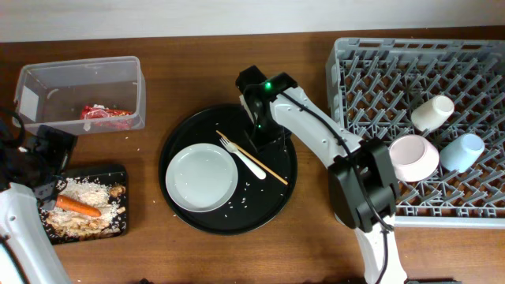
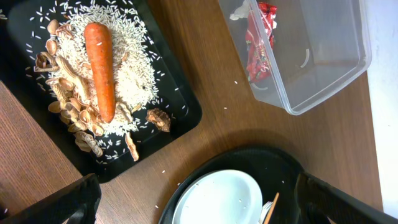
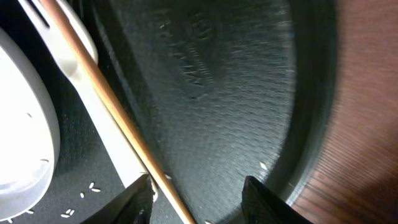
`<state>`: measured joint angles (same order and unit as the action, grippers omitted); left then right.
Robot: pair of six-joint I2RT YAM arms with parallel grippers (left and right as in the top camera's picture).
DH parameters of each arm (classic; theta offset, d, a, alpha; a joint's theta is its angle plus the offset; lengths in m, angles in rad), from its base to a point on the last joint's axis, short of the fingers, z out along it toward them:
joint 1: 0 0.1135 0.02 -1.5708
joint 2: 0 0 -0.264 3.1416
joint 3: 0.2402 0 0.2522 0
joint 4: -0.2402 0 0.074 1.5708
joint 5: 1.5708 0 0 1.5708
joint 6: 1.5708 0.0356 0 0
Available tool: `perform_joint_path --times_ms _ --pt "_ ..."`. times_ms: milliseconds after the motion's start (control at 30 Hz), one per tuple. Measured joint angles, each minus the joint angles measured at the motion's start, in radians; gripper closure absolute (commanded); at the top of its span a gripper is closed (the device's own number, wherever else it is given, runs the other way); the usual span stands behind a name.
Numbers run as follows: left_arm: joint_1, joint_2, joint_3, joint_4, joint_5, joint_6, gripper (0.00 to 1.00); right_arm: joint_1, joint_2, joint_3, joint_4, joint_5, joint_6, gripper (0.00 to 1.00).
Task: Sort waste into correct bins and load items into the dishwasher rack
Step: 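Reach the right gripper to the wooden chopstick on the tray and grasp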
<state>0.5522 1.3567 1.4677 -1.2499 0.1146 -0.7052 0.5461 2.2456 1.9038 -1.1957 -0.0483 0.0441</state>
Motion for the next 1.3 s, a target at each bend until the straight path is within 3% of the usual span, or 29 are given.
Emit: perform_joint_path --times_ms 1000,1133,1233,1300 --pt "0.000 0.000 0.000 0.000 0.000 0.000 0.01 0.034 0.032 -0.119 0.098 -0.047 -0.045 0.52" --pt "0.000 0.000 0.000 0.000 0.000 0.000 0.01 0.036 0.032 -0.122 0.101 -0.019 -0.042 0.65" --pt "0.000 0.000 0.000 0.000 0.000 0.000 0.01 0.037 0.032 -0.122 0.101 0.014 -0.030 0.66" --pt "0.000 0.000 0.000 0.000 0.000 0.000 0.01 0.037 0.032 -0.122 0.105 0.027 -0.021 0.78"
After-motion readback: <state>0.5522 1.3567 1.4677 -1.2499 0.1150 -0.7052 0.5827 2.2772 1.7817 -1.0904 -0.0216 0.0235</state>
